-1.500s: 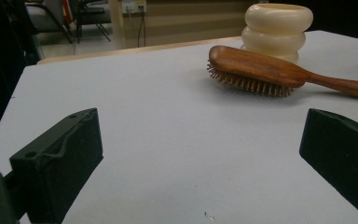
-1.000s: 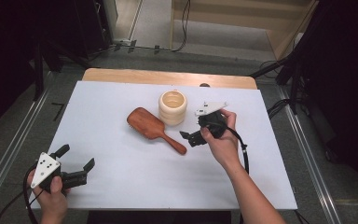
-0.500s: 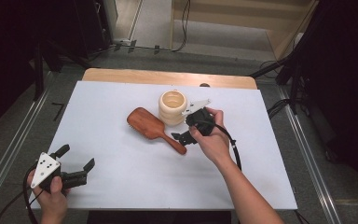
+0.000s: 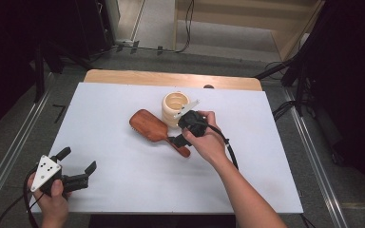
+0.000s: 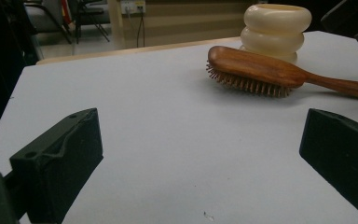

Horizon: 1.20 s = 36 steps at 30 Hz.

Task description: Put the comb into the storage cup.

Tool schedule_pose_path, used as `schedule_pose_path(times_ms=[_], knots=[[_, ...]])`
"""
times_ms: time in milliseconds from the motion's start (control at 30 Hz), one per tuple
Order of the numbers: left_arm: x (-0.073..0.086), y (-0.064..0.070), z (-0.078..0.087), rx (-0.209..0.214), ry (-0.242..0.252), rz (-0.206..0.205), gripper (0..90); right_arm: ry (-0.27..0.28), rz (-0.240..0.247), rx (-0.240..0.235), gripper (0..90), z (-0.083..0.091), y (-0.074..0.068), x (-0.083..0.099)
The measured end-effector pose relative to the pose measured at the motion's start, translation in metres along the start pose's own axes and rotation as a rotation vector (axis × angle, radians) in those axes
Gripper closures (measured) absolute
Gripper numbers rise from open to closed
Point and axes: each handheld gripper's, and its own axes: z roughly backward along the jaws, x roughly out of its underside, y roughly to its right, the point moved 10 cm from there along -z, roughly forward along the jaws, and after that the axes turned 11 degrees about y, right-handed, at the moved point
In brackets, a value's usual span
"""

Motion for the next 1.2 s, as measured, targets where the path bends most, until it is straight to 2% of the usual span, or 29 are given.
schedule_pose_path(times_ms=[33, 133, 167, 300, 333, 400, 467, 600, 667, 700, 767, 1200], knots=[[0.0, 0.0, 0.0, 0.0, 0.001, 0.0, 0.0, -0.011, -0.001, -0.016, 12.0, -0.005, -0.001, 0.001], [0.0, 0.0, 0.0, 0.001, 0.001, 0.0, 0.0, -0.032, 0.007, -0.025, 12.1, -0.009, -0.003, 0.002], [0.0, 0.0, 0.0, 0.0, 0.001, 0.0, 0.0, -0.053, -0.003, -0.052, 12.1, -0.013, -0.007, 0.004], [0.0, 0.0, 0.0, 0.001, 0.002, 0.001, 0.0, -0.074, -0.019, -0.076, 12.1, -0.019, -0.01, 0.006], [0.0, 0.0, 0.0, 0.001, 0.002, 0.001, 0.0, -0.078, -0.03, -0.083, 13.5, -0.021, -0.011, 0.007], [0.0, 0.0, 0.0, 0.001, 0.001, 0.0, 0.0, -0.088, -0.032, -0.07, 21.7, -0.024, -0.01, 0.008], [0.0, 0.0, 0.0, 0.001, 0.001, 0.0, 0.0, -0.089, -0.046, -0.089, 26.1, -0.027, -0.012, 0.008], [0.0, 0.0, 0.0, 0.001, 0.0, 0.001, 0.0, -0.111, -0.037, -0.073, 32.2, -0.032, -0.012, 0.009], [0.0, 0.0, 0.0, 0.001, 0.0, 0.0, 0.0, -0.118, -0.034, -0.073, 41.7, -0.034, -0.013, 0.01], [0.0, 0.0, 0.0, 0.002, 0.0, 0.001, 0.0, -0.121, -0.039, -0.077, 43.1, -0.036, -0.014, 0.01], [0.0, 0.0, 0.0, 0.002, 0.0, 0.0, 0.0, -0.164, -0.034, -0.064, 47.2, -0.04, -0.012, 0.014], [0.0, 0.001, 0.0, 0.004, 0.0, -0.001, 0.0, -0.245, -0.022, -0.04, 56.6, -0.053, -0.016, 0.02]])
